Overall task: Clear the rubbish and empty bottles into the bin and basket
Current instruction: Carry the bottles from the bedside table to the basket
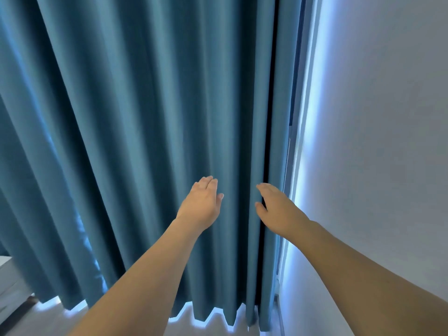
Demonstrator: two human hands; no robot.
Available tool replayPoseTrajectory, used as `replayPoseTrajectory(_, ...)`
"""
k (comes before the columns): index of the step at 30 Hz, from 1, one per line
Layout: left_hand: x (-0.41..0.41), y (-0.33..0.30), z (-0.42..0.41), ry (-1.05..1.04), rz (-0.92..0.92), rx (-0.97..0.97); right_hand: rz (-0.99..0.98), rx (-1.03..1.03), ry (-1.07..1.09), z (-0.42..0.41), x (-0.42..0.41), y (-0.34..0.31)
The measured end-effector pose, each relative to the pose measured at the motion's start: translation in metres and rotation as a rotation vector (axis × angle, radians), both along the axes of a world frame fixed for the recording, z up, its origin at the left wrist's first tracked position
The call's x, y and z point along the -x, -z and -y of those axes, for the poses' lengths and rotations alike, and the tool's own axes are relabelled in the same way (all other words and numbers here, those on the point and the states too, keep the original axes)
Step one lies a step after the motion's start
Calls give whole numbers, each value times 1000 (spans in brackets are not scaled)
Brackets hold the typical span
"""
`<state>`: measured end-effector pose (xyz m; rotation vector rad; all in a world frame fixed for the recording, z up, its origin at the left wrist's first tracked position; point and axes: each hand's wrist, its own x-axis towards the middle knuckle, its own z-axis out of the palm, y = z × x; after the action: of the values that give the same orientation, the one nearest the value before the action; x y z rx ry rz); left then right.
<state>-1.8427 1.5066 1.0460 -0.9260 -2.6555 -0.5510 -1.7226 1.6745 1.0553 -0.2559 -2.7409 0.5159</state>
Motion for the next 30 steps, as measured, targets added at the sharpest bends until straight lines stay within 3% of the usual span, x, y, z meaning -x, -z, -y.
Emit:
replayPoseTrajectory(8,103,17,-52,-38,74,57,23,28,17,-56,104,3)
replayPoseTrajectory(13,146,7,-66,-76,53,-43,19,5,-66,-59,169,10)
replayPoseTrajectory(30,295,33,85,-520,48,-51,120,17,-539,70,393,15)
